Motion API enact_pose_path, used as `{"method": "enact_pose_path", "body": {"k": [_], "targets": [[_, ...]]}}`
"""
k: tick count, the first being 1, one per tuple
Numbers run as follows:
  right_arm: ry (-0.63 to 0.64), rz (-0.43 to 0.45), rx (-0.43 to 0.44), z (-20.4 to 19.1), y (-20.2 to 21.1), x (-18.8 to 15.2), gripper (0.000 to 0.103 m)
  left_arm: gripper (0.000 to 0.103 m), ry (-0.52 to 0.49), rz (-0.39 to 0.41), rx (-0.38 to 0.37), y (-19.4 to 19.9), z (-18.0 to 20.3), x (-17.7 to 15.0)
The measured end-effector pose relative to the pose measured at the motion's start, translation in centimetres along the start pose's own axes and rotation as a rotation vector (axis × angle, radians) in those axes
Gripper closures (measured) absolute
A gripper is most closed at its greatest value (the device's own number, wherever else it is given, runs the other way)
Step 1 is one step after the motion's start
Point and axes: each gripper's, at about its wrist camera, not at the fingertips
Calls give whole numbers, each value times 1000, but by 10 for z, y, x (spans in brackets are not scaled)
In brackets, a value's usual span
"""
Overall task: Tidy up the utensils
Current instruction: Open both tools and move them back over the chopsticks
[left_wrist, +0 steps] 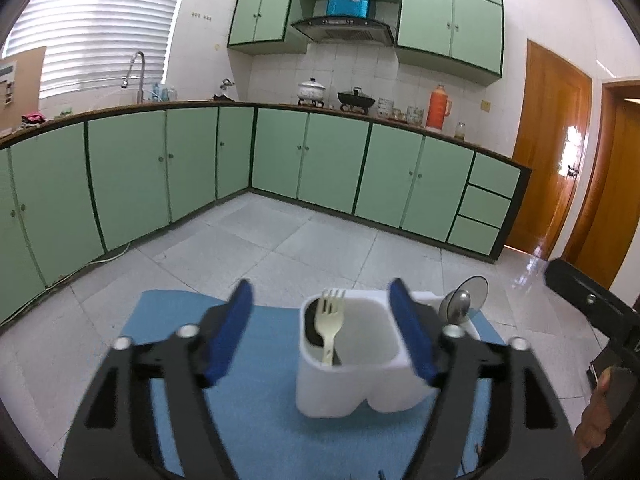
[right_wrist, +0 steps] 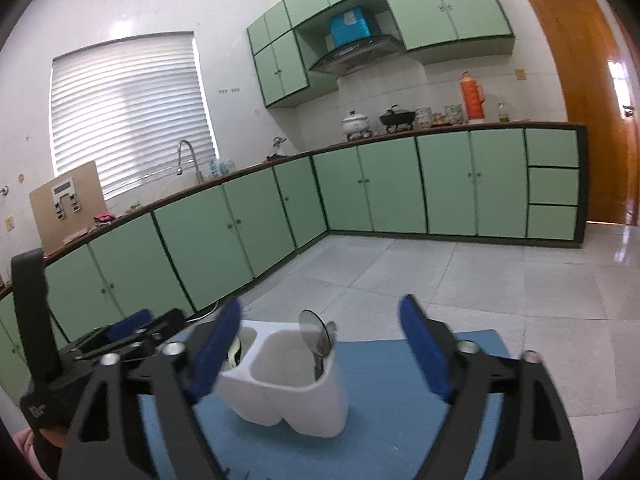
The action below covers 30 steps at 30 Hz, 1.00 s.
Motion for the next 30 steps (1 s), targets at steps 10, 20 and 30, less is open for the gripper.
{"method": "enact_pose_path", "body": {"k": [10,20,30], "targets": [[-6,-59,-60,-1,56,-38,5,9,25,-10,24,69,-15,-38],[-10,-193,-101,-11,116,-101,5,9,-7,-132,53,129,-20,-103],[-39,-308,-177,-17,173,-167,9,9,-38,-242,84,176,-20,-176]]}}
Point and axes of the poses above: each gripper's, at about its wrist camera, not at the fingertips, and y roughly against the way its jaws point, z to its right, x to its top, and after that the axes turned 1 degree about y, right-handed
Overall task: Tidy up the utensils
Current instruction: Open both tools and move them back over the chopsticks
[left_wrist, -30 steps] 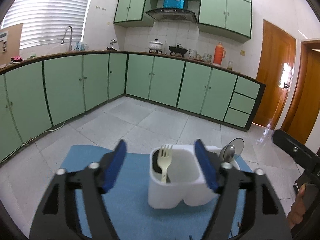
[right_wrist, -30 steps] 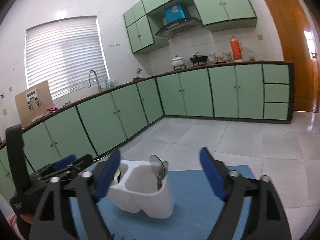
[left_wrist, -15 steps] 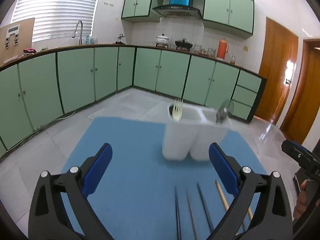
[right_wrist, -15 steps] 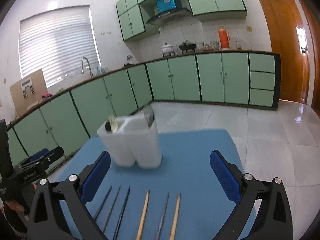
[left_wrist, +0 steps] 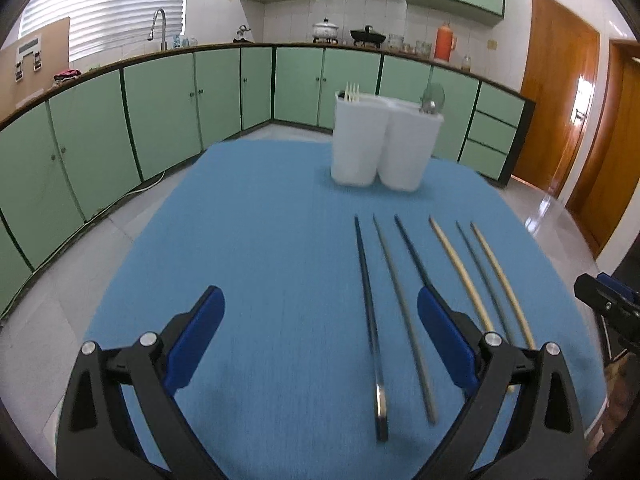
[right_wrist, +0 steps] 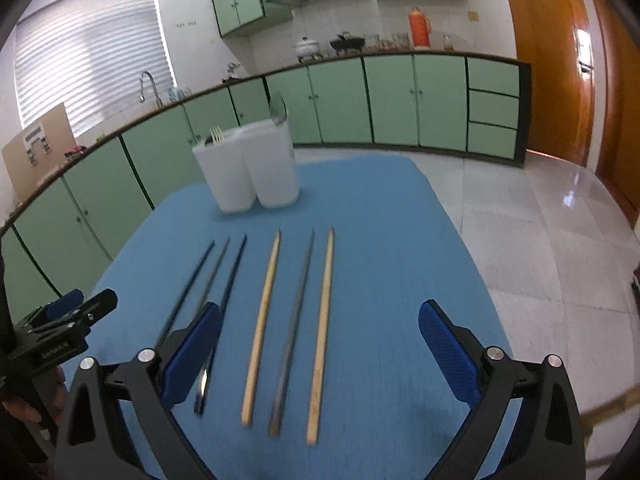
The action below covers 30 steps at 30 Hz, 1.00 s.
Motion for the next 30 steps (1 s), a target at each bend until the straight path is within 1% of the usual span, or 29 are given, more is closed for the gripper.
{"method": "enact_pose_path", "body": {"k": [1,3,5,6,9,10,11,12,13,19,21,28,30], "targets": [[-8,-19,-6,1,2,-6,11,9,-2,-6,-2,0,0,-4],[-22,-57,-2,1,4,-18,17,9,-10,-27,-7,3,1,-16],[-21,-92,-6,0,3,-29,27,9,-23,-43,-6,4,4,-23],[-19,-105,-5,0,3,-33,30,9,-30,-50,-6,5,5,-27],[-8,-160,-4,-3,-2,-51,48,10,-39,-63,-8,7,7,-35],[-2,-175,-3,-4,-4,-54,50,12,-42,-71,-11,6,7,-38],[3,-189,-1,-5,-6,-58,57,19,-44,-81,-11,5,8,-38],[4,-197,1,-6,-7,-60,62,22,-46,-92,-11,4,9,-40],[5,-200,3,-6,-7,-61,63,25,-46,-105,-15,2,8,-42],[22,-211,3,-8,-9,-66,73,25,-37,-120,-13,0,11,-49],[24,-222,3,-8,-11,-68,78,25,-37,-124,-15,-1,12,-49],[49,-213,-18,-11,-13,-70,81,25,-36,-139,-20,-5,14,-55],[53,-209,-22,-12,-14,-70,84,25,-35,-142,-22,-7,15,-55]]}}
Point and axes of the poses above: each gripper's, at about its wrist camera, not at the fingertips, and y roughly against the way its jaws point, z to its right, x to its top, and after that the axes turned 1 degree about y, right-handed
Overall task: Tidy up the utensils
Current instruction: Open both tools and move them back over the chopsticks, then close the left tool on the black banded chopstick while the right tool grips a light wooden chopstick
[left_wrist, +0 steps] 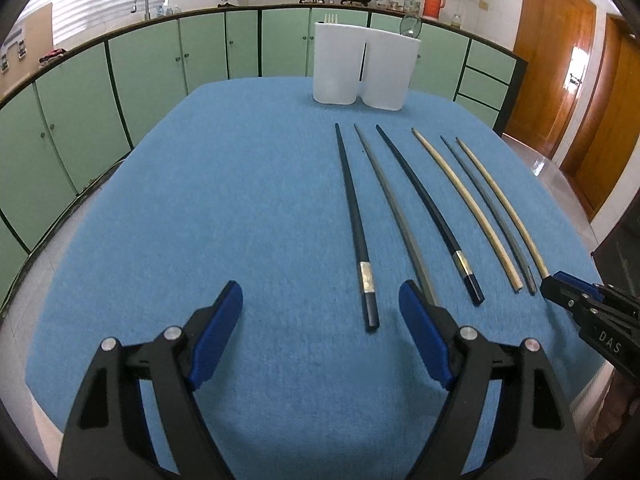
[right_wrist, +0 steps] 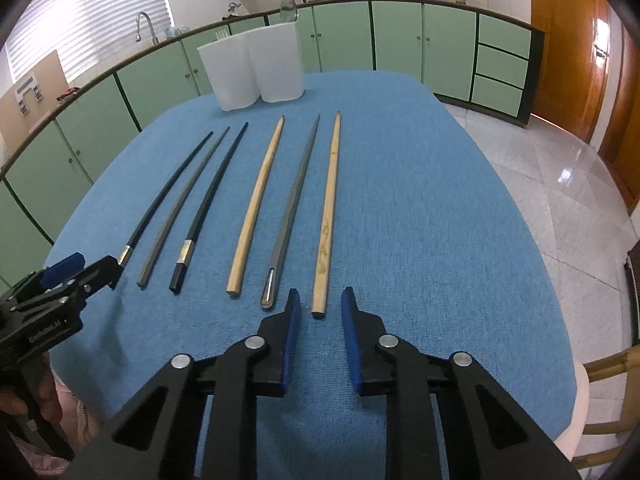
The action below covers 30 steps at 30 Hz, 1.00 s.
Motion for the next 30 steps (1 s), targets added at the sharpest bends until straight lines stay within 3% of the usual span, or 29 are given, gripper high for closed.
{"method": "enact_pose_path", "body": {"k": [15,18,26,30], "targets": [[4,10,-17,-1,1,-2,88,40,15,-14,-4,-1,4,-7],[3,11,-16,-2,1,-3,88,46,8,-16,-4,1,8,-10],[3,11,-16,-1,1,-3,88,78,-32,-16,-27,1,19,-12],[7,12,-24,-2,0,-2,91,86,-35,-15,-38,0,21,-13]]}}
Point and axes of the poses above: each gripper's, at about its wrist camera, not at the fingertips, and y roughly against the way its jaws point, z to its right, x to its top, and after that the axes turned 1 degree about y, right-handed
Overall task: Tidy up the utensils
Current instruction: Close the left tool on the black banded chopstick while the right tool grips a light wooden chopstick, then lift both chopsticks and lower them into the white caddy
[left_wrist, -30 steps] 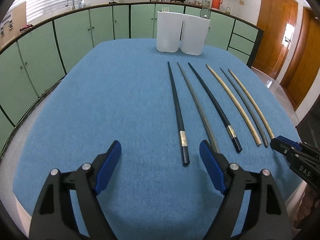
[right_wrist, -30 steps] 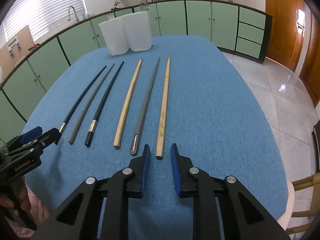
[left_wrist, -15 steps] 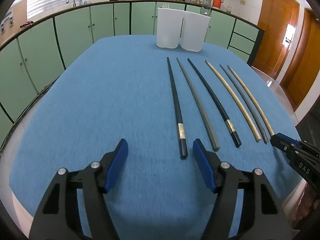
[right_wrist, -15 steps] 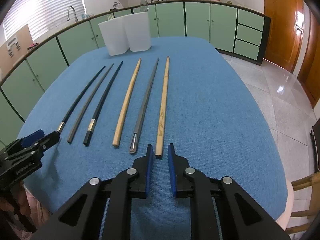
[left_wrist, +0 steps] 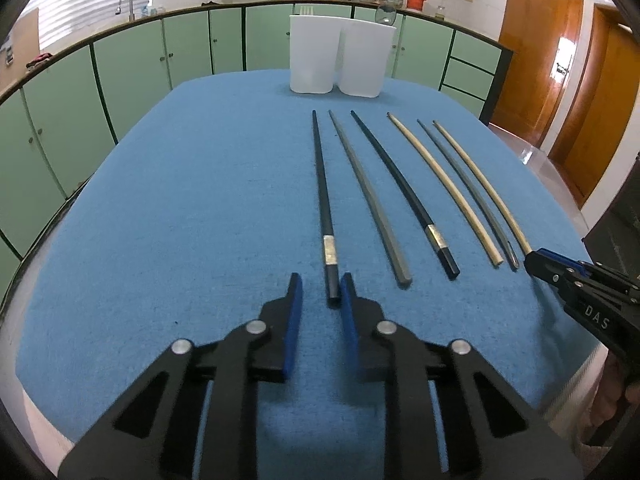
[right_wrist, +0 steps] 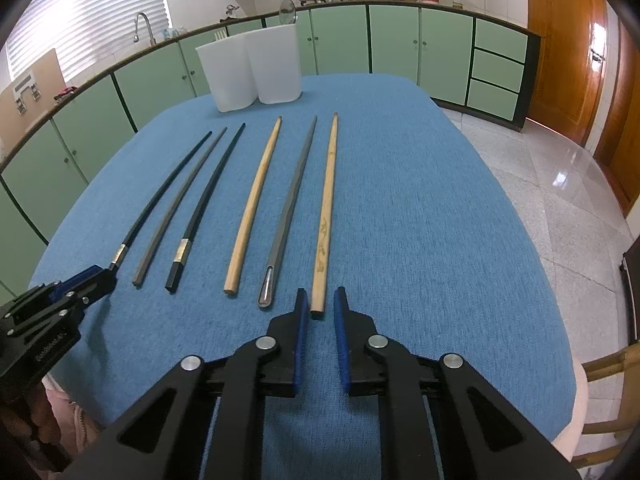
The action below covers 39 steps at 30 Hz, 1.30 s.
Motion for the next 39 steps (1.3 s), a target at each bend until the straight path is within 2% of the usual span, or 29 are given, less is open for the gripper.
{"method": "enact_pose_path", "body": {"k": [6,8,9,11,19,29,39], "targets": [[-4,12,-9,-1,-1,-1,92,86,-10,0,16,-1,3,-1],[-6,15,-11,0,-1,-1,96,87,-9,1,15,0,3,-1],[-8,15,-9,0,-1,-1,96,88,-8,1,13,0,3,-1],[-8,14,-9,1,-2,-1,96,97,-11,-1,5,1,4,-1],[-18,31,-6,5,6,5,96,97,-19,21,12,8,4,5],[-6,159,2,12,49,40,96,97,-66,178,49,50,8,38],[-12,284,38,22,89,90,96,97,-56,348,30,91,7,104]]}}
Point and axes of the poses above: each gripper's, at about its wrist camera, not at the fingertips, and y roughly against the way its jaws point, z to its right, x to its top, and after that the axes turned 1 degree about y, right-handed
